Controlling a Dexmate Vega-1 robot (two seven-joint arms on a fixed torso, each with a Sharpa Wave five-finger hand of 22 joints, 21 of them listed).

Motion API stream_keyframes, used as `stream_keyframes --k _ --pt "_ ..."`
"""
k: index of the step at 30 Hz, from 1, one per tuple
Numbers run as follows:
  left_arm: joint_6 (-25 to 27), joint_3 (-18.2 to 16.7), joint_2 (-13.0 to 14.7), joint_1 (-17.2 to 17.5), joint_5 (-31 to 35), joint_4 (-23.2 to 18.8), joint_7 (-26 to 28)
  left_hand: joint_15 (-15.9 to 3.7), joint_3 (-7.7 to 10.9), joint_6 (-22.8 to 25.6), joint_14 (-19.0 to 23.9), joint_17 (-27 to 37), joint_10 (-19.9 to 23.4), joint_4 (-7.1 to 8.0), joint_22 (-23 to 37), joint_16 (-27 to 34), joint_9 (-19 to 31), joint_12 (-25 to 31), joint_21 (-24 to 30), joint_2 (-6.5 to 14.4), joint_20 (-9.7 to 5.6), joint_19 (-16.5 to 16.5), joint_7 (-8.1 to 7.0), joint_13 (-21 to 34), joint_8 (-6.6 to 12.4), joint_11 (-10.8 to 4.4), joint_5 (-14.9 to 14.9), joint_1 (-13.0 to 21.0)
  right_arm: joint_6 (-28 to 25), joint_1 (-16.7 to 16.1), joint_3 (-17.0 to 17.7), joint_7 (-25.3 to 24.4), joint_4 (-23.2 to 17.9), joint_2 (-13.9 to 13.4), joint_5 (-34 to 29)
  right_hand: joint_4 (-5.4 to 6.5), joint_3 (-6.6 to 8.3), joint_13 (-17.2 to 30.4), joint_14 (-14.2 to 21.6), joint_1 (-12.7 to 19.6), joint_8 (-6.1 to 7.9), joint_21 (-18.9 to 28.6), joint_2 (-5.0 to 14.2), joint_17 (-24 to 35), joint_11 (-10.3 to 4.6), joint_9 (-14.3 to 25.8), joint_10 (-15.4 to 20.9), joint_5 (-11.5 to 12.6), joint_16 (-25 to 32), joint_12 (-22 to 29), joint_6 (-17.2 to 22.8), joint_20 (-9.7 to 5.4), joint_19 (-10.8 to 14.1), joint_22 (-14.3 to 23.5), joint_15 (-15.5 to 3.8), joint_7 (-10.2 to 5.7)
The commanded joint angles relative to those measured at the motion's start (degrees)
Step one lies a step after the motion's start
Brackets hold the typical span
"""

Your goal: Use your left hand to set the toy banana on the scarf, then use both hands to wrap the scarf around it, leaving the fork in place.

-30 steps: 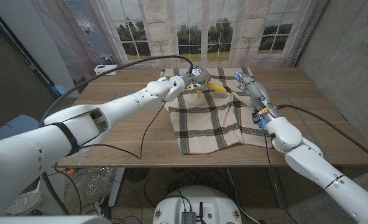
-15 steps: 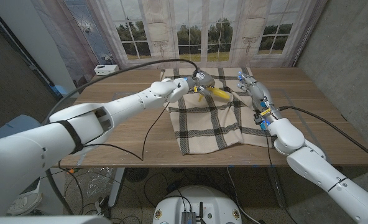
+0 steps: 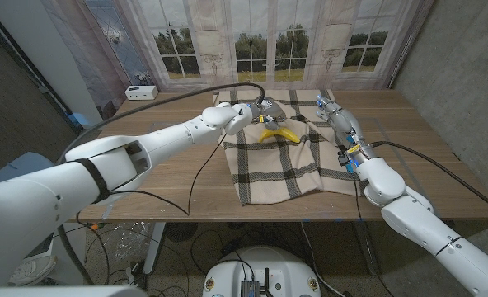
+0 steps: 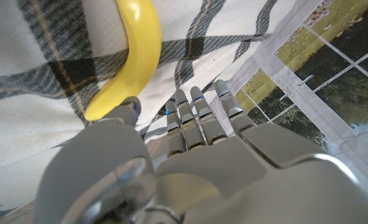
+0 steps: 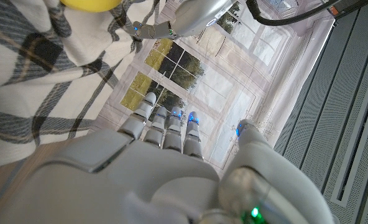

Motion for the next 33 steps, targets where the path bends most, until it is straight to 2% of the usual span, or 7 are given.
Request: stream_keyframes --k 1,10,18,23,33 --pt "3.06 -1.65 1.86 1.62 -0.23 -4.81 -4.23 0.09 -0.87 -2.12 -1.88 -0.3 -1.58 -0.02 0.14 -0.47 -0.34 -1.03 -0.61 -0.33 0.33 -1.31 -0.04 -0.23 -0.16 0.15 -0.05 -1.44 -3.15 -0.77 0.54 -2.45 -1.88 -0.74 -1.94 -0.57 0.27 0.12 0.46 0.27 0.08 0.48 0.13 0.05 -0.25 0.23 0.38 -0.15 -0.11 -0.21 0.67 0.49 0.11 0.3 0.07 0.04" --pt "3.49 -5.49 5.86 5.33 -2.71 -12.99 -6.28 0.17 -1.77 -0.79 -2.48 -0.66 -1.35 0.28 0.13 -0.36 -0.67 -1.27 -1.04 -0.84 0.68 -1.82 0.14 -0.54 0.78 0.16 -0.1 -2.95 -9.97 -2.08 1.18 -6.95 -5.63 -2.02 -5.41 -1.78 1.2 0.09 0.56 1.85 0.33 0.43 0.68 -0.04 -0.65 0.2 0.74 -0.1 -0.1 -0.13 1.43 0.83 0.06 0.26 -0.15 0.0" --pt "4.33 -9.73 9.75 9.86 -5.1 -21.18 -8.87 0.49 -2.42 0.56 -2.99 -0.94 -1.14 0.46 0.13 -0.32 -0.87 -1.43 -1.46 -1.21 0.74 -2.36 0.39 -0.77 1.31 0.19 -0.13 -4.09 -19.04 -2.71 1.32 -10.0 -9.34 -3.74 -7.71 -2.78 1.89 0.07 0.67 3.13 0.45 0.37 0.98 -0.09 -0.78 0.2 0.94 -0.06 -0.08 -0.11 1.99 0.94 -0.05 0.24 -0.49 -0.19" --pt "5.13 -12.07 11.46 12.5 -6.21 -25.52 -10.57 0.52 -2.55 1.02 -3.23 -1.27 -0.93 -0.06 0.12 -0.38 -0.97 -1.48 -1.63 -1.64 0.83 -2.44 0.25 -0.91 1.43 -0.07 -0.09 -4.03 -25.49 -2.83 1.0 -11.33 -12.44 -5.38 -9.32 -3.91 2.52 0.08 1.6 4.48 0.41 0.42 1.1 -0.09 -1.13 0.2 1.17 -0.09 0.23 -0.1 2.31 2.74 0.04 0.26 -0.73 -0.41" --pt "7.59 -15.94 14.9 18.5 -5.43 -34.03 -11.75 0.35 -2.51 1.86 -3.3 -1.65 -0.18 -0.74 0.12 -0.34 -1.08 -1.37 -1.84 -1.85 0.85 -2.46 0.32 -1.08 1.65 -0.04 -0.05 -3.81 -36.78 -2.24 -0.17 -11.38 -18.09 -8.69 -10.98 -4.52 2.95 0.11 2.4 5.36 0.47 0.49 1.47 0.01 -1.68 0.23 1.67 -0.07 0.5 0.03 2.83 3.11 0.18 0.3 -1.36 -0.78"
